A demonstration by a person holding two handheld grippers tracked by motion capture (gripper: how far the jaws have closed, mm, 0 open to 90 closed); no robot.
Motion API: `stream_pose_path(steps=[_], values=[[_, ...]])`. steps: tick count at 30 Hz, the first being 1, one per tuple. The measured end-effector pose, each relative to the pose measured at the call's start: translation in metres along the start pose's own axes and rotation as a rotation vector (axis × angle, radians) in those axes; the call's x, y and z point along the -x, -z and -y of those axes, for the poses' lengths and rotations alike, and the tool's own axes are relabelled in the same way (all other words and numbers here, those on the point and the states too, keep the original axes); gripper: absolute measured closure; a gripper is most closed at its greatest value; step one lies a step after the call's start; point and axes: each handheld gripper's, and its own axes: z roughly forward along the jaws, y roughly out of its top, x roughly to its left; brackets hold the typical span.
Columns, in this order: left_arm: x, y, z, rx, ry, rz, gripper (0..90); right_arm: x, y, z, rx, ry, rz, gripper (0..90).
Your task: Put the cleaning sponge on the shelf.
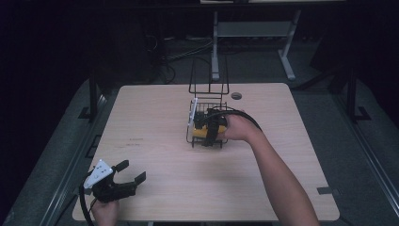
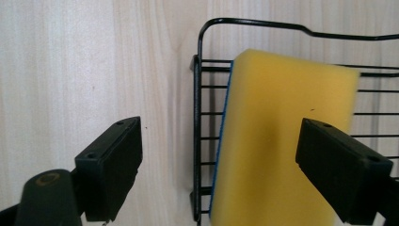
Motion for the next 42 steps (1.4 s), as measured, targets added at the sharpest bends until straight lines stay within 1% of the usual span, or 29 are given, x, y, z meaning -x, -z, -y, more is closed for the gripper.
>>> stream_pose_path(steps=[4,6,10,14,17,21,22,24,25,28,31,33,34,38,39,42], values=[[0.001,0.000,0.000,-0.002,-0.004,0.003,12.9,-0.004,0.000,0.000,-0.006,0.005,0.006,15.0],[0.002,-0.001,0.000,-0.003,-0.008,0.004,12.9,-0.009,0.002,0.001,0.008,0.007,0.004,15.0],[0.003,-0.001,-0.001,-0.003,-0.011,0.005,12.9,-0.014,0.003,0.004,0.006,0.004,0.003,15.1],[0.003,-0.002,-0.001,-0.005,-0.010,0.003,12.9,-0.018,0.004,0.005,0.003,0.012,0.005,15.1],[0.003,-0.002,-0.001,-0.008,-0.011,0.003,13.0,-0.021,0.005,0.007,0.017,0.013,0.002,15.3],[0.003,-0.003,0.000,-0.010,-0.013,0.002,13.0,-0.023,0.005,0.009,0.011,0.020,0.000,15.3],[0.003,-0.002,0.000,-0.008,-0.013,0.002,13.0,-0.024,0.005,0.012,0.012,0.010,-0.003,15.3],[0.003,-0.002,0.000,-0.009,-0.013,0.002,12.9,-0.026,0.005,0.014,0.017,0.008,-0.005,15.3],[0.003,-0.003,0.000,-0.007,-0.013,0.001,13.0,-0.027,0.005,0.015,0.011,0.003,-0.002,15.3],[0.003,-0.003,-0.001,-0.011,-0.017,0.002,12.9,-0.030,0.006,0.017,0.012,0.007,0.004,15.3],[0.004,-0.004,-0.001,-0.013,-0.017,0.007,12.9,-0.032,0.006,0.019,0.026,0.008,0.002,15.3],[0.004,-0.005,-0.001,-0.012,-0.018,0.008,12.9,-0.034,0.006,0.020,0.025,0.003,0.000,15.3],[0.005,-0.006,-0.001,-0.009,-0.018,0.011,12.9,-0.037,0.005,0.022,0.024,0.000,-0.004,15.3],[0.005,-0.008,-0.002,-0.014,-0.021,0.015,12.9,-0.042,0.005,0.024,0.025,0.004,-0.006,15.3],[0.005,-0.008,-0.002,-0.020,-0.028,0.019,13.0,-0.045,0.004,0.027,0.028,-0.003,-0.009,15.3],[0.005,-0.008,-0.001,-0.021,-0.028,0.018,12.9,-0.046,0.003,0.030,0.020,-0.003,-0.010,15.3]])
